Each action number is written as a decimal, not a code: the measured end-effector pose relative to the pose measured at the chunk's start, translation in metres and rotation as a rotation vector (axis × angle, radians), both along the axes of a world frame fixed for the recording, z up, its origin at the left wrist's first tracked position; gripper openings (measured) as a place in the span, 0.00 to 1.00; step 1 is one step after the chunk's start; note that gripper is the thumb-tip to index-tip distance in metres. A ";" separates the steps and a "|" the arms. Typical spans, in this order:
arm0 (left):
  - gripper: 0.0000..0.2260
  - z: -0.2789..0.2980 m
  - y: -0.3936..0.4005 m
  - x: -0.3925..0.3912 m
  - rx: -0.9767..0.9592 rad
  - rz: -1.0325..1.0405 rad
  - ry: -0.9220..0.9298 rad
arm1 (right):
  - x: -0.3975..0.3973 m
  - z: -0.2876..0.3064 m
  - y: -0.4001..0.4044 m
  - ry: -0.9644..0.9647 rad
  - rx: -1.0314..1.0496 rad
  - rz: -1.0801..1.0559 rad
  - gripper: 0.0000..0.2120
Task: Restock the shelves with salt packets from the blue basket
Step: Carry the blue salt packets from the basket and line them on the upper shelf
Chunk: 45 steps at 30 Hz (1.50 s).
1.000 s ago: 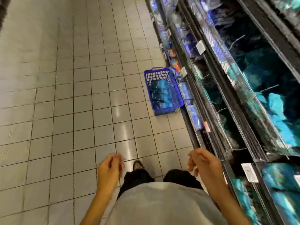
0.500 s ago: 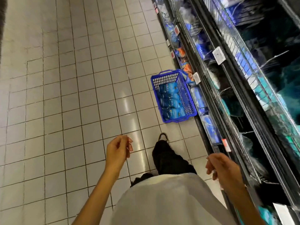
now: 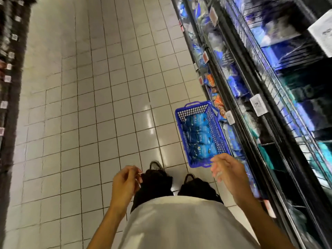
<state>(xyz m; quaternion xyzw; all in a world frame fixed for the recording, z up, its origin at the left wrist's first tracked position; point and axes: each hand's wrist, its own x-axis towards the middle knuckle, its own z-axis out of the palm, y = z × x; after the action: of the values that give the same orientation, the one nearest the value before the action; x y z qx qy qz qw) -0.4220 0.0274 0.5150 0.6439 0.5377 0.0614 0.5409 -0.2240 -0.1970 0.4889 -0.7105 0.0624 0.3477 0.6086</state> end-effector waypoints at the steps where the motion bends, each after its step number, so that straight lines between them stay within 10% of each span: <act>1: 0.13 -0.002 0.010 0.016 0.004 -0.039 0.002 | 0.007 -0.001 0.006 0.008 -0.012 -0.021 0.14; 14: 0.16 -0.135 0.093 0.242 -0.253 -0.784 0.219 | 0.064 -0.100 0.060 0.181 -0.398 -0.401 0.11; 25: 0.15 -0.428 0.090 0.380 -0.038 -1.158 0.507 | 0.127 -0.403 0.107 0.741 -0.413 -0.444 0.11; 36: 0.19 -0.697 0.028 0.397 0.213 -1.509 0.578 | 0.118 -0.701 0.094 0.632 -0.489 -0.298 0.06; 41: 0.33 -0.757 0.002 0.405 0.454 -1.573 0.602 | 0.119 -0.762 0.105 0.561 -0.790 -0.328 0.38; 45: 0.42 -0.775 -0.003 0.417 0.508 -1.533 0.623 | 0.120 -0.765 0.118 0.542 -0.901 -0.464 0.39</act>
<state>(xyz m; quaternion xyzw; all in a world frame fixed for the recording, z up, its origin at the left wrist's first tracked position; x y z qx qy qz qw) -0.0054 0.0242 -0.2596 0.9177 0.0491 -0.3812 0.1007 -0.1036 -0.0789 -0.2766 -0.7529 0.5125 0.3137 0.2686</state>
